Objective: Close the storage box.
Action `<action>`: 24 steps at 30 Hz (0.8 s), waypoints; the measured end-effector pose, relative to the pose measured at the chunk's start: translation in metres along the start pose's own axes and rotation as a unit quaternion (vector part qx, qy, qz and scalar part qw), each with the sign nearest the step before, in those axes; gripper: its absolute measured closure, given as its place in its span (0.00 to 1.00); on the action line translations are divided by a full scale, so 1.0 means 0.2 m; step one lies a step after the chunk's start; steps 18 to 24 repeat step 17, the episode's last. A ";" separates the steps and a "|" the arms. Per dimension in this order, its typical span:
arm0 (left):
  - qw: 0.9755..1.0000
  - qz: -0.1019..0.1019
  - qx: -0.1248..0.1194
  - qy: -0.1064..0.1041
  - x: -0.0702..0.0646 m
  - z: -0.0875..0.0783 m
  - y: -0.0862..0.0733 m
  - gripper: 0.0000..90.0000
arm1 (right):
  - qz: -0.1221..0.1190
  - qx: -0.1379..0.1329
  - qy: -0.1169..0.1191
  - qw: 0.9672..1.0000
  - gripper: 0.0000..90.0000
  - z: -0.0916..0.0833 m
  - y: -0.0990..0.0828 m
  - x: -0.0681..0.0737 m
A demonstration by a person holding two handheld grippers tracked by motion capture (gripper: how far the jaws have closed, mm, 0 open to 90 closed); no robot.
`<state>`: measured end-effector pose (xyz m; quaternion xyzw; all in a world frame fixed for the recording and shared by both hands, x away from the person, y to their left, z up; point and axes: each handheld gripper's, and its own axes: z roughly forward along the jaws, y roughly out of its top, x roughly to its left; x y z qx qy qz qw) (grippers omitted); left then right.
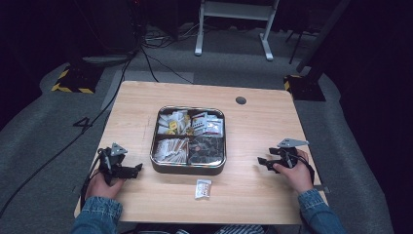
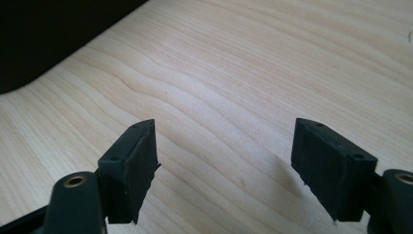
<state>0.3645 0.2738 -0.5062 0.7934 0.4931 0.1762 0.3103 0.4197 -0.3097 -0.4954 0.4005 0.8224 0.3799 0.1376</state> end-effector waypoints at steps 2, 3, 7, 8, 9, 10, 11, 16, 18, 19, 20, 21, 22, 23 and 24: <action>1.000 0.000 0.000 0.000 0.00 0.00 0.00 0.02 | -0.004 0.001 -0.002 1.000 0.25 0.02 -0.02 0.01; 1.000 0.000 0.000 0.000 0.00 0.00 0.00 0.02 | -0.008 -0.002 -0.005 1.000 0.25 0.02 -0.03 0.02; 1.000 0.000 0.000 0.000 0.00 0.00 0.00 0.02 | -0.015 -0.009 -0.018 1.000 0.23 0.03 -0.04 0.03; 1.000 0.000 0.000 0.000 0.00 0.00 0.00 0.02 | -0.025 -0.005 -0.024 0.999 0.22 0.03 -0.04 0.04; 1.000 0.000 0.000 0.000 0.00 0.00 0.00 0.02 | -0.033 -0.002 -0.029 0.999 0.20 0.03 -0.04 0.05; 1.000 0.000 0.000 0.000 0.00 0.00 0.00 0.02 | -0.034 0.000 -0.032 0.999 0.18 0.04 -0.04 0.06; 1.000 0.000 0.000 0.000 0.00 0.00 0.00 0.02 | -0.031 0.000 -0.032 0.999 0.18 0.04 -0.03 0.07; 1.000 -0.001 -0.001 0.001 0.00 0.00 0.00 0.02 | -0.024 0.001 -0.039 0.999 0.18 0.05 -0.03 0.07; 1.000 0.000 -0.001 0.002 0.00 0.00 0.00 0.02 | -0.023 0.001 -0.040 0.999 0.18 0.05 -0.03 0.07; 1.000 0.000 -0.001 0.002 0.00 0.00 0.00 0.02 | -0.023 0.001 -0.040 0.999 0.18 0.05 -0.03 0.07; 1.000 0.000 -0.001 0.002 0.00 0.00 0.00 0.02 | -0.023 0.001 -0.040 0.999 0.18 0.05 -0.03 0.07; 1.000 0.000 -0.001 0.002 0.00 0.00 0.00 0.02 | -0.023 0.001 -0.040 0.999 0.18 0.05 -0.03 0.07; 1.000 0.000 -0.001 0.002 0.00 0.00 0.00 0.02 | -0.023 0.001 -0.040 0.999 0.18 0.05 -0.03 0.07; 1.000 0.000 -0.001 0.002 0.00 0.00 0.00 0.02 | -0.023 0.001 -0.040 0.999 0.18 0.05 -0.03 0.07; 1.000 0.000 -0.001 0.002 0.00 0.00 0.00 0.02 | -0.023 0.001 -0.040 0.999 0.18 0.05 -0.03 0.07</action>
